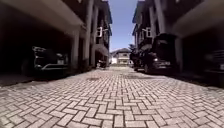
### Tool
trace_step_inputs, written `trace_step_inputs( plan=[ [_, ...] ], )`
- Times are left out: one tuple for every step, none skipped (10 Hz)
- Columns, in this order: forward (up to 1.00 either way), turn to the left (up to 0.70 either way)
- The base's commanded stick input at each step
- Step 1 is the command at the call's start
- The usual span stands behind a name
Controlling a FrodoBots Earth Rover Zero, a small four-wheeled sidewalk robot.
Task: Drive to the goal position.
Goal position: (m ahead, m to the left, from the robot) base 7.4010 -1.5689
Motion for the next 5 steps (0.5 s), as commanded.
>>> trace_step_inputs(
  plan=[
    [0.50,0.00],
    [0.50,0.00],
    [0.50,0.00],
    [0.50,0.00],
    [0.50,0.00]
  ],
)
